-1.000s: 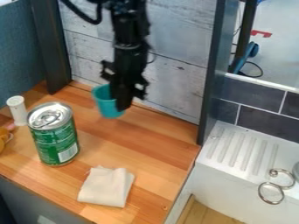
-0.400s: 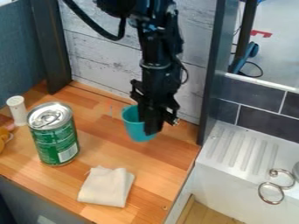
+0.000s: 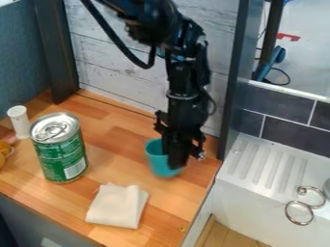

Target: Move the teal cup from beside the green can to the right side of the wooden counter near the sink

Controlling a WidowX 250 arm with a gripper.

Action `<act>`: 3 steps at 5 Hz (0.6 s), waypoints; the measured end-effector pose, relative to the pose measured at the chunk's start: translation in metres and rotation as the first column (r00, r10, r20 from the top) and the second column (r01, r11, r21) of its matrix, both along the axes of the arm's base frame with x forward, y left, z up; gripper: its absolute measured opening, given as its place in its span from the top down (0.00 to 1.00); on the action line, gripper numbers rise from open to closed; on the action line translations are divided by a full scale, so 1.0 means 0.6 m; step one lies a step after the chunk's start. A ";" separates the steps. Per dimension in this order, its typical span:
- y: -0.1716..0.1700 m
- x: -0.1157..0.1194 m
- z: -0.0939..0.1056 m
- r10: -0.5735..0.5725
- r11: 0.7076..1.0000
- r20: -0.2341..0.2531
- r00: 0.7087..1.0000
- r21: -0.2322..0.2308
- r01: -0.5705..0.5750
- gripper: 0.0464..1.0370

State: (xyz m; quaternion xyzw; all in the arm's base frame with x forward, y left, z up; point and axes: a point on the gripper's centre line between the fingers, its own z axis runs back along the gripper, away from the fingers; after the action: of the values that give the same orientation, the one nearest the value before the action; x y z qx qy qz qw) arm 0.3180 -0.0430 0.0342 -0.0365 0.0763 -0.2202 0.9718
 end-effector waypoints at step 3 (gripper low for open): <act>-0.003 -0.023 -0.012 0.059 0.997 -0.025 0.998 0.048 -0.058 0.71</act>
State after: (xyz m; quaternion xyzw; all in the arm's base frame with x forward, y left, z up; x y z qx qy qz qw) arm 0.3040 -0.0446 0.0269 -0.0189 0.0931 -0.1893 0.9773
